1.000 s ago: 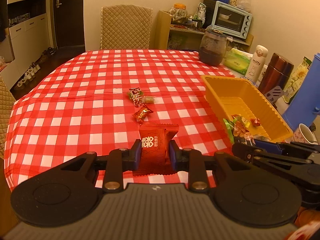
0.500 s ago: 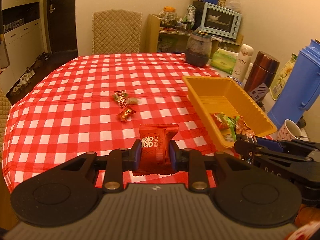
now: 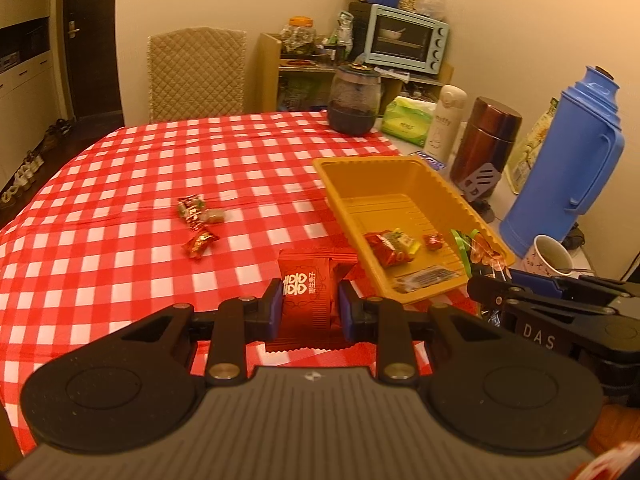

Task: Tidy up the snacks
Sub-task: 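Carry the red packet with the left gripper while the right carries the snack bar over the tray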

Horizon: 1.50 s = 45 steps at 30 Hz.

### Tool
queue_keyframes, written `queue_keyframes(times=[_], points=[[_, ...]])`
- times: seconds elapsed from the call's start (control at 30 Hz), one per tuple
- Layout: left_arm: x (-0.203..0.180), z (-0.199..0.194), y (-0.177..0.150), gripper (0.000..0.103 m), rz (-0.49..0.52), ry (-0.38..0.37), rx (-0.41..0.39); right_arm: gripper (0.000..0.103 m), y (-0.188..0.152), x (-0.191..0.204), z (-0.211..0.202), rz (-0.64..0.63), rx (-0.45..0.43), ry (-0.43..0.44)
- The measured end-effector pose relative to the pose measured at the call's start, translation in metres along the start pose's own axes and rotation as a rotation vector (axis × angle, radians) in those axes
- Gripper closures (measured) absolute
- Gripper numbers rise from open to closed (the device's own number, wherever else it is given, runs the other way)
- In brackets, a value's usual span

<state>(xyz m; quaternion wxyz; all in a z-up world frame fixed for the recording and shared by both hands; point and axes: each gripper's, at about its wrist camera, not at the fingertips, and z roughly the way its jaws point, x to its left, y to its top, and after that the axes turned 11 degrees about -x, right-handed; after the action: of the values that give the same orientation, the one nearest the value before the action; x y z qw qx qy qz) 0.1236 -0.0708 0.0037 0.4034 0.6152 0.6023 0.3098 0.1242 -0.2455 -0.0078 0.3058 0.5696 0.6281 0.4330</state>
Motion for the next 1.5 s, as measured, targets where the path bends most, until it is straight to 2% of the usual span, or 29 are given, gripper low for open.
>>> queue_keyframes(times=[0.77,1.5], points=[[-0.053,0.049,0.016,0.078,0.035,-0.089,0.02,0.073,0.015,-0.068,0.016,0.045,-0.016,-0.101],[-0.072,0.134,0.016,0.078,0.019,-0.119,0.068,0.073,0.023,-0.102,0.086,0.042,0.02,-0.084]])
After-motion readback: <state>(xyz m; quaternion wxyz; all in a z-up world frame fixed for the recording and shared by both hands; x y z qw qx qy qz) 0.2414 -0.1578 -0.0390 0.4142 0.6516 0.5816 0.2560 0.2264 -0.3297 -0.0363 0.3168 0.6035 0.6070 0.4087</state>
